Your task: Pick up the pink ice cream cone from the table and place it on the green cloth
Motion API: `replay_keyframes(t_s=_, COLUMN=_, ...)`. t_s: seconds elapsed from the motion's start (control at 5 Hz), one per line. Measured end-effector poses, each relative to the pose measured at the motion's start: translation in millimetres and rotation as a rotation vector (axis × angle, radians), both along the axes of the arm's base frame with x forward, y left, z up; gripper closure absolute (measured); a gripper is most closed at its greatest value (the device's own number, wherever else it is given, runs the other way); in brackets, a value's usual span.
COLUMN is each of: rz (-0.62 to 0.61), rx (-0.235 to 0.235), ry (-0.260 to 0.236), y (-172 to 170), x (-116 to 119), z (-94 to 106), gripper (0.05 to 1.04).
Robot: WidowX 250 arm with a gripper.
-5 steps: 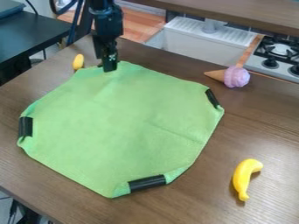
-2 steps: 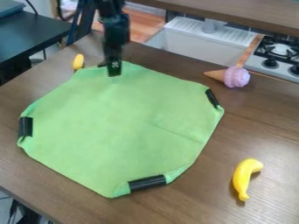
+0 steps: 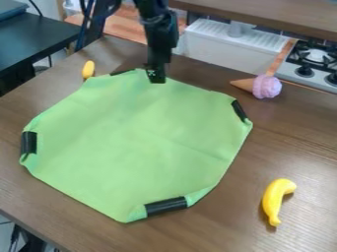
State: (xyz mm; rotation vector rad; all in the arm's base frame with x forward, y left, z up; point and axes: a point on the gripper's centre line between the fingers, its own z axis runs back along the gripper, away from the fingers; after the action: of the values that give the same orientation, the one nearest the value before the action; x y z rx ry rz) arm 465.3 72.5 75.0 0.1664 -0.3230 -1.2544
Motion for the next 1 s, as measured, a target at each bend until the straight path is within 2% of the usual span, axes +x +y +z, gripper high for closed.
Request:
replay_keyframes(t_s=0.2, rz=-0.109, rx=-0.054, ry=-0.002, y=-30.8, x=1.9, z=2.0, gripper=0.083)
replay_keyframes(t_s=0.4, rz=-0.221, rx=-0.095, ry=-0.052, y=-49.7, x=10.0, z=17.5, gripper=0.083)
replay_keyframes(t_s=0.6, rz=-0.272, rx=-0.098, ry=-0.057, y=-67.4, x=13.8, z=13.8, gripper=0.083)
replay_keyframes(t_s=0.8, rz=-0.317, rx=-0.115, ry=-0.092, y=-89.1, x=18.7, z=15.2, gripper=0.083)
replay_keyframes(t_s=1.0, rz=-0.329, rx=-0.125, ry=-0.100, y=-94.9, x=25.1, z=6.6, gripper=0.083)
